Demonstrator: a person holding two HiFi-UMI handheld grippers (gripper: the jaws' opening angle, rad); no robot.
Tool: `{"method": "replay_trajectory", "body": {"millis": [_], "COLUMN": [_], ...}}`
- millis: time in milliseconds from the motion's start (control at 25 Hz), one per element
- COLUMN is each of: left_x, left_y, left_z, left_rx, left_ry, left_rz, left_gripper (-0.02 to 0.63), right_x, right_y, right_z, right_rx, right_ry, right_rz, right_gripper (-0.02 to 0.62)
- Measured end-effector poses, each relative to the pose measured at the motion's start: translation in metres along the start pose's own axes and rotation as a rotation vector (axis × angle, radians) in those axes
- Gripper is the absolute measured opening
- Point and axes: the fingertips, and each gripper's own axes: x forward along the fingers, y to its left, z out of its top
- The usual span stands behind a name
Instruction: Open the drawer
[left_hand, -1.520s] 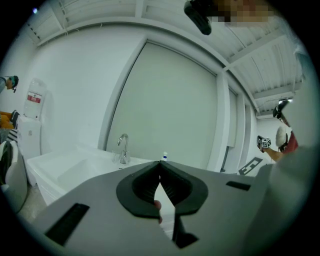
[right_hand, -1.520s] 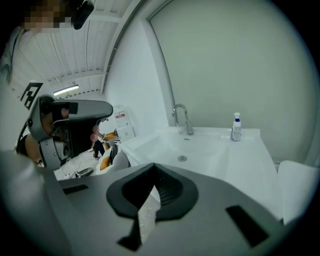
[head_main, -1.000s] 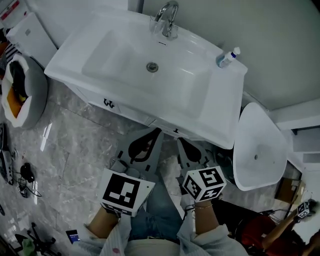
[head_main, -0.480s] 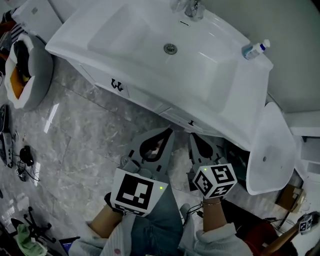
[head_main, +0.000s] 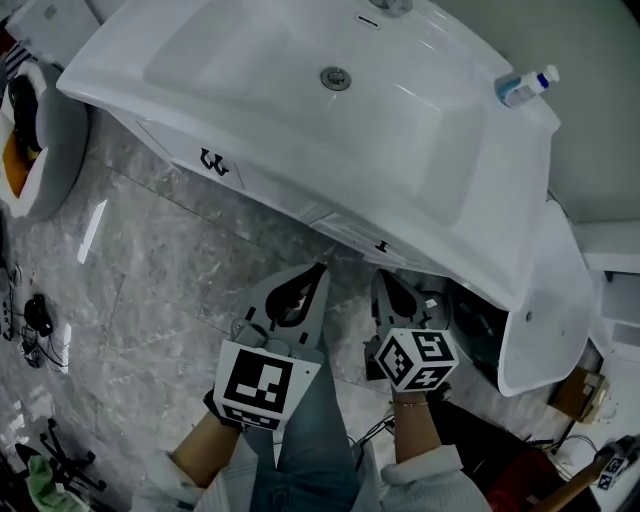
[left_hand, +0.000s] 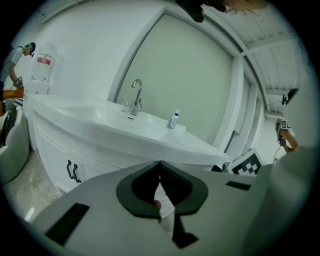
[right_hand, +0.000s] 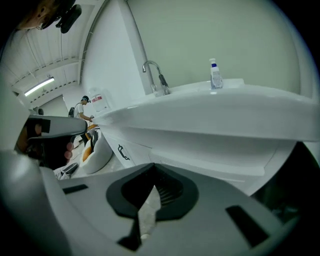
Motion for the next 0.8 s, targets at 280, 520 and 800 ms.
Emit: {"method": "replay_trajectory", "body": {"millis": [280, 520, 800], "left_x": [0.029, 0.048, 0.068], "left_y": [0.01, 0.007, 0.005], "left_z": [-0.041, -0.076, -0.107], "left_rx": [0.014, 0.052, 0.087], "left_ry": [0.028, 0.077, 0.121], "left_rz": [0.008, -0.031, -0.051], "left_gripper": [0.017, 0.017, 0.017], "right_x": [0.03, 0.052, 0.079], "right_y": [-0.038, -0.06, -0.082], "right_z": [-0.028, -0.056, -0.081], "right_rx": [0.027, 0.037, 0.055], "right_ry": [0.023, 0.061, 0.107], "right_rz": [-0.066, -0.118, -0.147], "right_gripper": [0.009, 0.01, 0.012]}}
